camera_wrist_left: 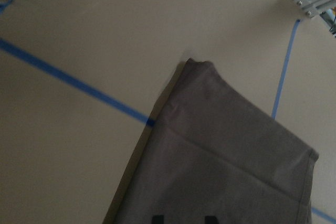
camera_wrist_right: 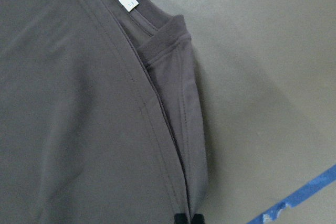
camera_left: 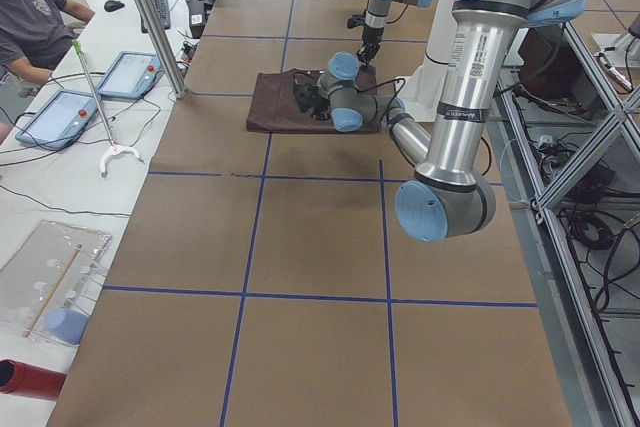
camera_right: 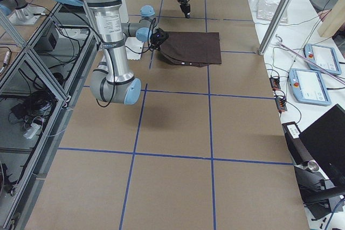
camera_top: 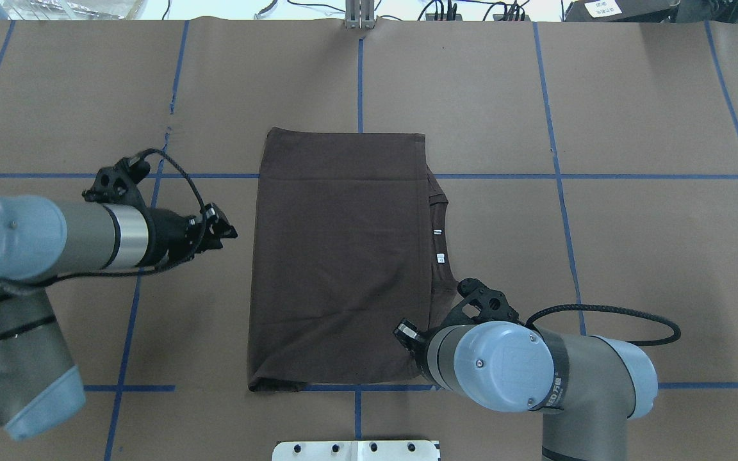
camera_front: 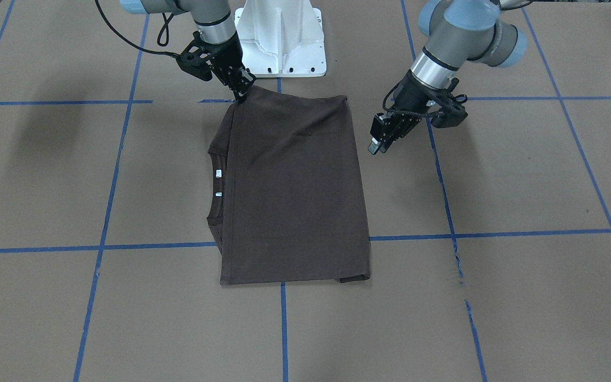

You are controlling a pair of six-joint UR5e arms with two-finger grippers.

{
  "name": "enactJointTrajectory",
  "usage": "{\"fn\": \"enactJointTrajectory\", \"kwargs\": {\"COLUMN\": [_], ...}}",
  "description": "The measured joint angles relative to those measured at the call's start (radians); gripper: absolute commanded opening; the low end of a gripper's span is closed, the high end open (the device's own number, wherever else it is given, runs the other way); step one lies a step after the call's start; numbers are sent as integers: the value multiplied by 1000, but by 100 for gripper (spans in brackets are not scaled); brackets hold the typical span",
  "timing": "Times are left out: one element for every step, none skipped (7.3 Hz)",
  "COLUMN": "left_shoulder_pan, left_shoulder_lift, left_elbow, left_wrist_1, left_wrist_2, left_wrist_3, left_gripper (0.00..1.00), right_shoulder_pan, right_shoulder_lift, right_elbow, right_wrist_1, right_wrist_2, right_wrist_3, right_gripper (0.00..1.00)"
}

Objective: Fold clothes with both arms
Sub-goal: 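Lower the left gripper to the shirt's other near corner and grip it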

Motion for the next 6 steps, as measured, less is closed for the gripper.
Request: {"fn": "enactJointTrajectory", "kwargs": {"left_shoulder_pan": [97,175,233,271,296,317], "left_shoulder_lift": [35,45,46,36,19,-5], "left_elbow": [-44,-63,-69,-66,-61,-53], "left_wrist_1": [39,73,89,100,116,145], "left_wrist_2": [56,86,100,105,107,107], "left_wrist_3": [-66,-129,-178,-206,-217,-221], "left_gripper": [43,43,44,49,49,49], "right_shoulder_pan": [-2,-3,-3,-3,-3,-3], "right_shoulder_lift": [-6,-9,-9,-10,-10,-10], "right_elbow": [5,7,8,9,9,10], "right_wrist_1": [-2,-3,-3,-3,-2,-2], "right_wrist_2": [0,1,1,1,2,3], "right_wrist_3": [0,0,0,-1,-1,-2], "right_gripper": [0,0,0,0,0,0]}}
